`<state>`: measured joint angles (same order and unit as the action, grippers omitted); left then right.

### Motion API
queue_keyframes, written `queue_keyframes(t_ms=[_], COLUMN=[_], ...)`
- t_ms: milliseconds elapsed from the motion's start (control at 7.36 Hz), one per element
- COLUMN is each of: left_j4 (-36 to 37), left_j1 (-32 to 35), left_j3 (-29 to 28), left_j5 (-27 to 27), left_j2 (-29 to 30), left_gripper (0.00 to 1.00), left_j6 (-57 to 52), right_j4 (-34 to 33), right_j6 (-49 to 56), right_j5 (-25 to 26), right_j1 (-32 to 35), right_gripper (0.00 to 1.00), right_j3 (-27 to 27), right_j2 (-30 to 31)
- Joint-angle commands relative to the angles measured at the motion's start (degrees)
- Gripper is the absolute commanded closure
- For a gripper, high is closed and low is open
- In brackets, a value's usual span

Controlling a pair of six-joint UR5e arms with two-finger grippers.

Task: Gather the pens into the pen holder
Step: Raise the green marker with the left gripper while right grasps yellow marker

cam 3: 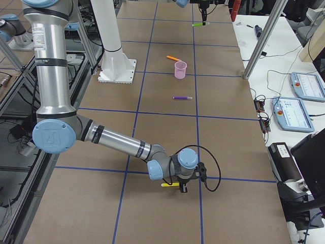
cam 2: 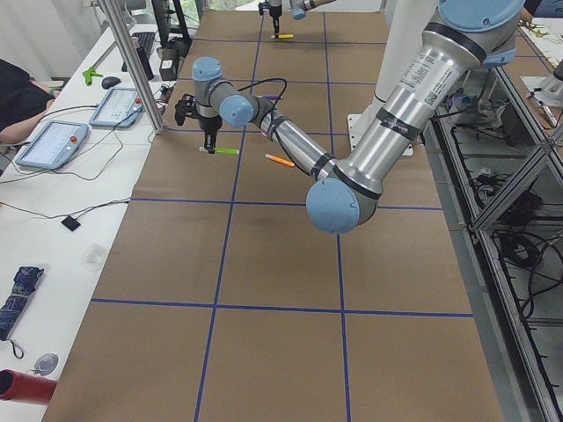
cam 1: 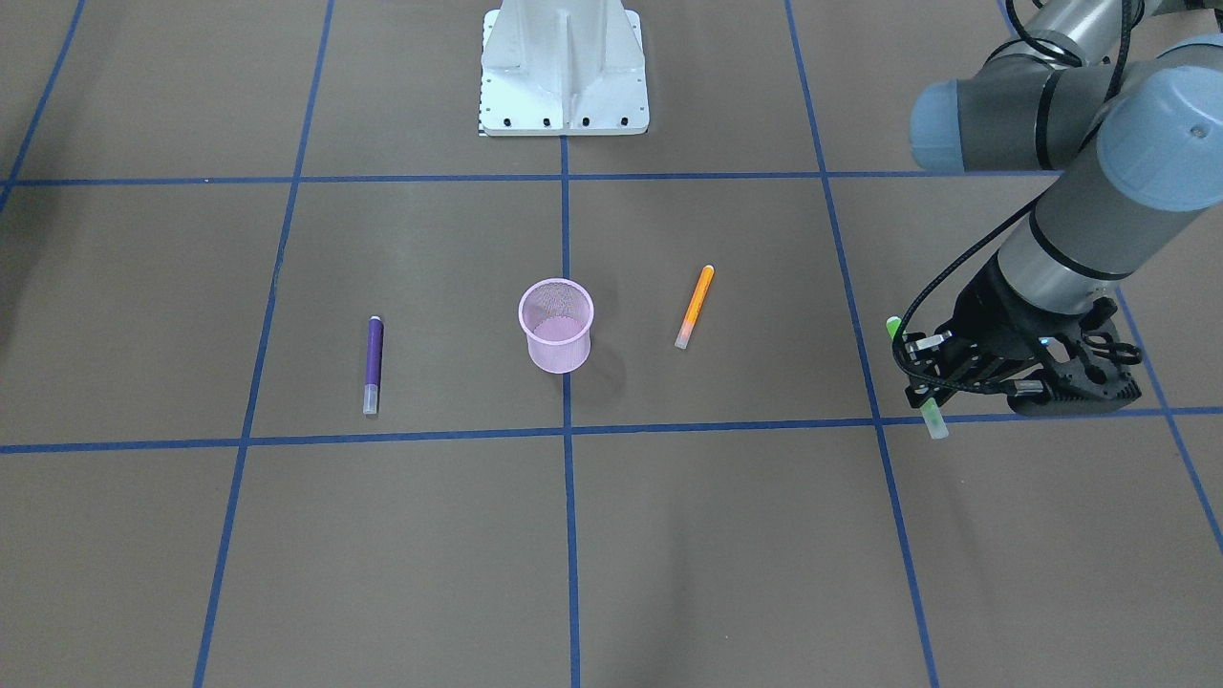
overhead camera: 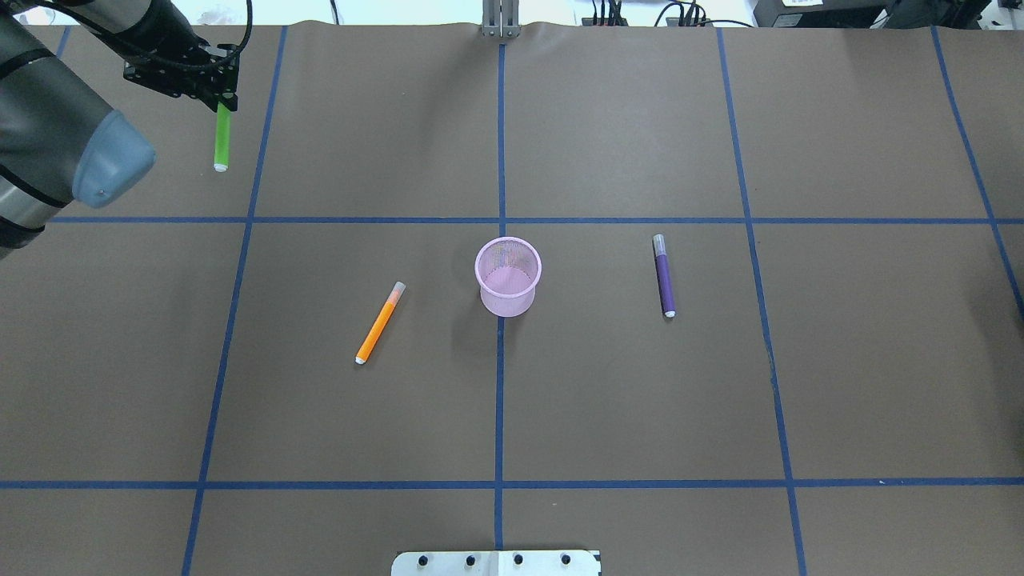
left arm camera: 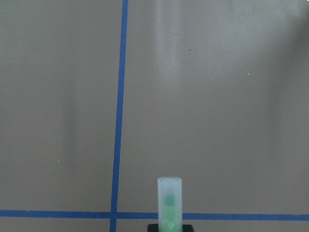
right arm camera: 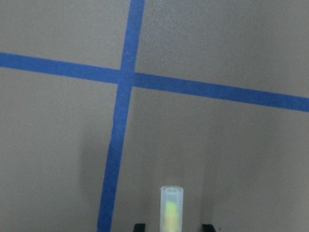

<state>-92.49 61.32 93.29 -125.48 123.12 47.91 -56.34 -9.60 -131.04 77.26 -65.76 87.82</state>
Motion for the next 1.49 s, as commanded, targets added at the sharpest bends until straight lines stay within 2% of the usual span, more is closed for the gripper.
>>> queue_keyframes(t_ms=[0,1087,1223,1358], left_j4=[0.0,0.0,0.0,0.0], left_j1=[0.0,0.2,0.1,0.1], left_j3=[0.1,0.2,0.2,0.2], left_j5=[0.0,-0.3,-0.3,-0.3], left_j2=[-0.1,-0.2,-0.2,-0.2], left_gripper=[1.0,1.0,1.0,1.0], left_j6=[0.0,0.0,-0.1,0.0], right_j4=[0.0,0.0,0.0,0.0], right_j6=[-0.1,0.3,0.1,0.1], right_j5=[-0.1,-0.7,-0.7,-0.7], right_j1=[-0.1,-0.3,-0.3,-0.3], right_gripper=[0.51,0.51,0.55,0.73], right_j3=[0.0,0.6,0.6,0.5], right_j2=[-0.1,0.1,0.1,0.0])
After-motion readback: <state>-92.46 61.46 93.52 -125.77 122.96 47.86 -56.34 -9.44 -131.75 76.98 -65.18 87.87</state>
